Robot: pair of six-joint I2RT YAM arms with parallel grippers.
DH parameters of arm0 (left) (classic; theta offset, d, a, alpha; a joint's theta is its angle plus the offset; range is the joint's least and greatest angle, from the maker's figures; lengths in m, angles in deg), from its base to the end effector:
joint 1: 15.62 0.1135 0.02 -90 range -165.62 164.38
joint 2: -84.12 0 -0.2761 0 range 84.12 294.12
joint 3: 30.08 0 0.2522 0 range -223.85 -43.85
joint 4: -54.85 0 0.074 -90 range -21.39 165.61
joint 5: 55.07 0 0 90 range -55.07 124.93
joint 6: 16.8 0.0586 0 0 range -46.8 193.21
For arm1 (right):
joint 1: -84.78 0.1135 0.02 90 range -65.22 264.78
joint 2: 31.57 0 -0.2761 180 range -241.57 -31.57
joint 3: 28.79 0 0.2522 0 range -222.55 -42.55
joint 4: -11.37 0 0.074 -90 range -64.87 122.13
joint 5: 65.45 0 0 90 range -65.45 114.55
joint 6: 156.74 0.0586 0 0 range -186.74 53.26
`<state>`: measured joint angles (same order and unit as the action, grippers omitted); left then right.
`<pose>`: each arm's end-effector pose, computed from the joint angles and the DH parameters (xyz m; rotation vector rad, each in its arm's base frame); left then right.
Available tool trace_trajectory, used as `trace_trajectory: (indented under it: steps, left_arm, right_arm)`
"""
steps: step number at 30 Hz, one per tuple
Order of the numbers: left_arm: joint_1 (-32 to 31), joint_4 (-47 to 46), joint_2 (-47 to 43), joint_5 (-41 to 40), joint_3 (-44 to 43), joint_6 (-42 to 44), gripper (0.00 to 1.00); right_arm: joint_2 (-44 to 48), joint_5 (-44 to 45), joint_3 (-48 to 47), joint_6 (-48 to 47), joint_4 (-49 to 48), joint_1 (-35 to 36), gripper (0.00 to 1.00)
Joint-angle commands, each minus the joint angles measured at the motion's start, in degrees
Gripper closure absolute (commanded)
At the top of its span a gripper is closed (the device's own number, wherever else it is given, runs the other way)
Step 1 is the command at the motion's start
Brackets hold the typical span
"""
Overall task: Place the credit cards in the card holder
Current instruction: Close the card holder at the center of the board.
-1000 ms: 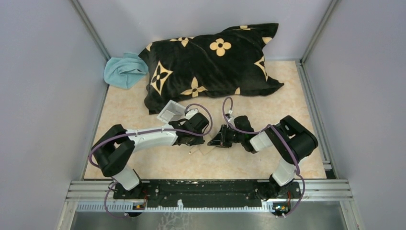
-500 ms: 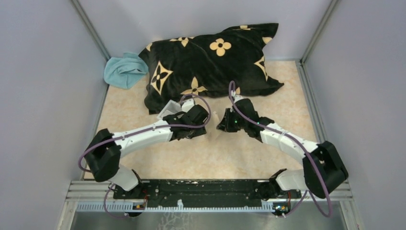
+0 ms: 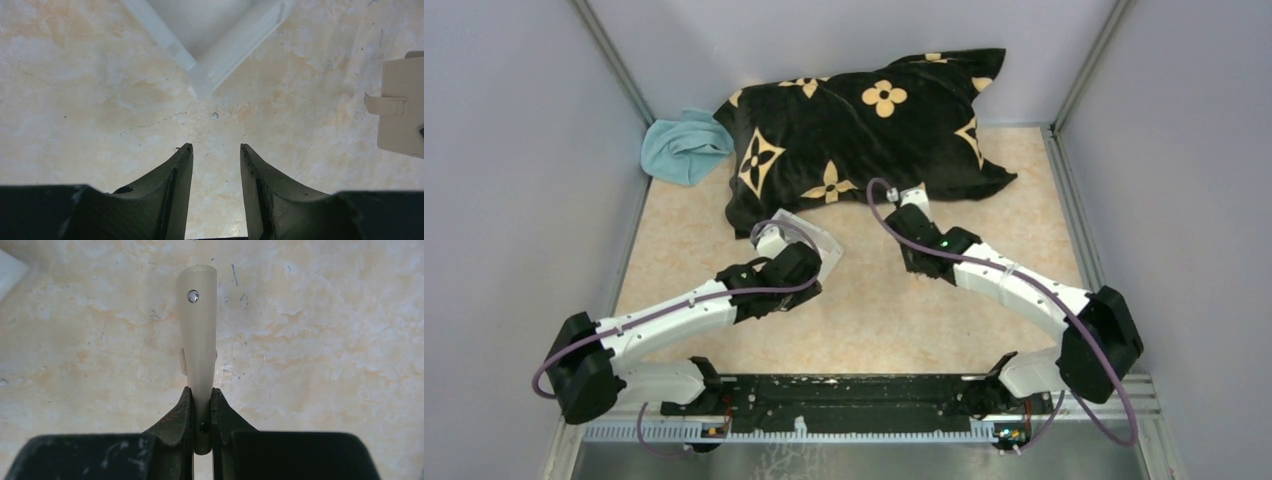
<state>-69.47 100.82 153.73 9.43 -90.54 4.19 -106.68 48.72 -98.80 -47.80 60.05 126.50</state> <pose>0.1651 -0.1832 0.2281 -0.4938 2.3958 -0.4092 0.2217 0.1655 0.2551 -0.3083 2.3786 -0.0470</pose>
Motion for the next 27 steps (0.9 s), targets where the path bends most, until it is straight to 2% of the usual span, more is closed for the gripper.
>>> trace_trajectory:
  steps: [1, 9, 10, 14, 15, 16, 17, 23, 27]
  left_arm:
    - [-0.03, 2.83, -2.19, -1.35, 1.09, -3.55, 0.53]
    - [-0.06, 5.42, -4.65, -2.96, 1.71, -4.09, 0.53]
    - [-0.05, 5.49, -5.07, -3.12, 1.97, -4.22, 0.53]
    - [-0.03, 6.53, -6.66, -4.07, 2.37, -4.22, 0.53]
    - [-0.07, 6.87, -6.98, -4.30, 2.35, -4.11, 0.53]
    - [-0.04, 7.18, -7.28, -4.56, 2.30, -3.98, 0.53]
    - [-0.05, 7.40, -7.63, -4.76, 2.23, -3.94, 0.53]
    - [-0.10, 6.22, -7.73, -4.11, 2.33, -2.57, 0.53]
    - [-0.06, 2.51, -5.28, -1.81, 1.89, 0.58, 0.53]
  right_arm:
    - [-4.95, 11.88, -3.47, 0.13, 5.06, 6.17, 1.00]
    - [-18.67, 16.81, -6.72, 8.14, 7.62, 19.63, 1.00]
    - [-20.62, 16.65, -7.59, 9.20, 7.95, 21.04, 0.96]
    - [-23.12, 12.87, -11.69, 11.79, 8.33, 25.00, 0.70]
    - [-23.10, 11.84, -12.69, 12.16, 8.39, 25.80, 0.59]
    - [-22.96, 11.11, -13.80, 12.58, 8.61, 26.18, 0.43]
    - [-22.57, 10.61, -14.84, 12.87, 9.01, 26.38, 0.38]
    - [-16.58, 8.89, -18.00, 14.36, 10.68, 26.40, 0.35]
    - [-11.91, 8.37, -15.06, 15.73, 10.39, 24.72, 0.36]
